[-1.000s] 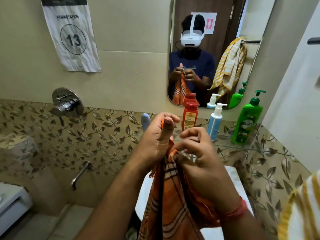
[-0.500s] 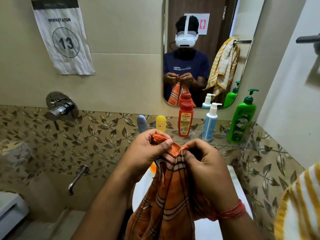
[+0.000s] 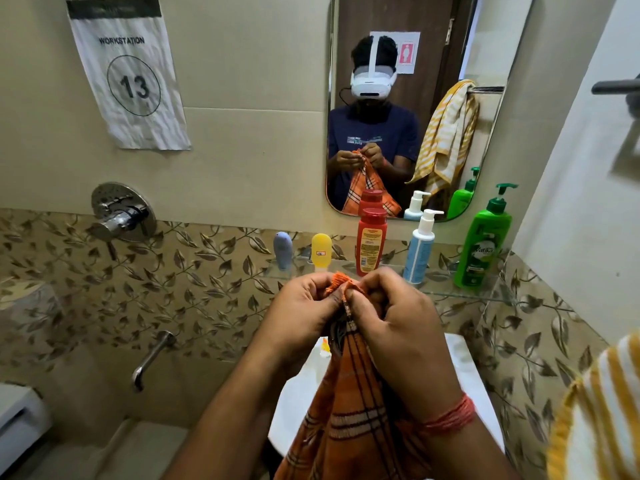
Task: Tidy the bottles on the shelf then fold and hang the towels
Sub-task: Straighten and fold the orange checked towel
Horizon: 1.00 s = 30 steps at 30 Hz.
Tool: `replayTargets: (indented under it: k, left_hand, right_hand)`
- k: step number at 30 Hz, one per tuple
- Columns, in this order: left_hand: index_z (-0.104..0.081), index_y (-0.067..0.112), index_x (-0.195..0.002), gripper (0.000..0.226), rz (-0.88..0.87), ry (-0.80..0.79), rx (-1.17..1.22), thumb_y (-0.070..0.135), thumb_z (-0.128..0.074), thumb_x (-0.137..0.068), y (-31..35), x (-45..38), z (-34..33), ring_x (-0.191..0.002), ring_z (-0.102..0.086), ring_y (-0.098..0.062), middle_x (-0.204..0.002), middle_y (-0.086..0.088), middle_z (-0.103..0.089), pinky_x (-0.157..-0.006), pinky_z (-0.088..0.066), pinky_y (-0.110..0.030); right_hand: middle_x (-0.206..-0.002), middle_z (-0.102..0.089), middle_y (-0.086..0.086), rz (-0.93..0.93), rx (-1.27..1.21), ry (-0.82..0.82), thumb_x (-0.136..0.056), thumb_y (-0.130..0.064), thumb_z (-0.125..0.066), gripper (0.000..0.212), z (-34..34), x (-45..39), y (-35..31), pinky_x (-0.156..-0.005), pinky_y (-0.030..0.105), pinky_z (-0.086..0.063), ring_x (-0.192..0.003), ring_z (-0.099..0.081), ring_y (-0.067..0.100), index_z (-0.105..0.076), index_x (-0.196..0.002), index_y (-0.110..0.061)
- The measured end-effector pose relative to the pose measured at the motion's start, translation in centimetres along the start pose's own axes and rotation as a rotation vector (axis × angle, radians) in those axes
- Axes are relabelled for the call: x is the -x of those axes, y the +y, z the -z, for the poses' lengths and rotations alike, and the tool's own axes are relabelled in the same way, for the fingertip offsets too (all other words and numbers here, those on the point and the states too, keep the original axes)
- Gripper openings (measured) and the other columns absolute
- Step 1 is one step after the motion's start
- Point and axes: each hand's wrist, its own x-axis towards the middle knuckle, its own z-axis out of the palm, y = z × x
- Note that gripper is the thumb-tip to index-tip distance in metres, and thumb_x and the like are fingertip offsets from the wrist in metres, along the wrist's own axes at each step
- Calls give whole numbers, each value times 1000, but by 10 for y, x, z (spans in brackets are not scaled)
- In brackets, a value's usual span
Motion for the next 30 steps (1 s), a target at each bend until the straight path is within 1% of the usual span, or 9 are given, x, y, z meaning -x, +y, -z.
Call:
replayTargets:
  k: [4, 8, 11, 15, 18, 20, 23, 26, 30]
  left_hand:
    - [-73, 8, -104, 24, 32, -101, 47, 9, -49, -100, -4, 2, 6, -88, -71, -21, -96, -12, -76, -75, -58, -32]
    - [-68, 1, -117, 30, 51, -205, 199, 18, -50, -99, -11, 2, 15, -104, -66, -30, -113, -22, -70, -89, -55, -43]
    - [-68, -1, -117, 30, 7, -214, 192, 18, -59, -96, -15, 2, 12, -104, -68, -30, -110, -20, -71, -86, -56, -41]
    - [-75, 7, -99, 18, 4, -14, 123, 16, -59, -95, -18, -2, 1, -92, -71, -26, -95, -14, -75, -81, -56, -38]
    - [-75, 12, -92, 24, 13, 128, 26, 18, -54, -101, -19, -4, -2, -80, -69, -19, -83, -8, -73, -71, -55, -32]
    - [-73, 11, -93, 24, 29, 242, 47, 20, -53, -102, -17, -8, 1, -74, -67, -21, -80, -10, -71, -66, -54, -33]
    - [-72, 15, -92, 24, 23, 440, 111, 23, -52, -103, -10, -18, 17, -74, -69, -25, -81, -9, -75, -71, -58, -39]
    - [-71, 17, -95, 21, -51, 567, 198, 20, -52, -103, 4, -28, 37, -73, -72, -20, -85, -7, -78, -70, -61, -34]
    - [-69, 16, -92, 19, -167, 767, 267, 18, -52, -103, 18, -42, 70, -70, -72, -19, -80, -5, -78, -69, -61, -34]
  right_hand:
    - [-70, -59, -10, -19, 55, -19, -88, -31, -69, 13, 0, 0, 2, -56, 12, -45, -70, -58, 3, -59, -81, -25]
    - [-63, -52, -11, -18, 94, 28, -88, -29, -70, 18, -2, 0, 6, -55, 12, -42, -65, -53, 3, -56, -76, -25]
    - [-65, -51, -12, -22, 138, 56, -88, -26, -69, 20, -6, 0, 9, -56, 13, -41, -66, -52, 2, -54, -76, -24]
    - [-74, -52, -13, -43, 156, 66, -92, -26, -64, 16, -13, 1, 16, -57, 16, -43, -73, -52, 0, -52, -82, -23]
    - [-82, -56, -12, -54, 78, -18, -93, -25, -63, 11, -16, 5, 19, -64, 18, -47, -79, -54, 0, -53, -90, -23]
    - [-88, -60, -11, -111, -24, -165, -93, -24, -64, 10, -14, 8, 24, -70, 20, -51, -83, -58, 1, -55, -95, -27]
    - [-93, -68, 1, -179, -247, -497, -93, -24, -65, 8, -5, 18, 41, -77, 37, -56, -86, -66, 14, -61, -99, -26]
    - [-101, -69, 12, -269, -454, -611, -91, -26, -66, 18, 5, 31, 57, -83, 45, -54, -95, -67, 29, -66, -105, -14]
    - [-83, -66, -2, -201, -221, -739, -89, -40, -68, 26, 24, 33, 68, -68, 33, -49, -77, -62, 8, -68, -93, -14]
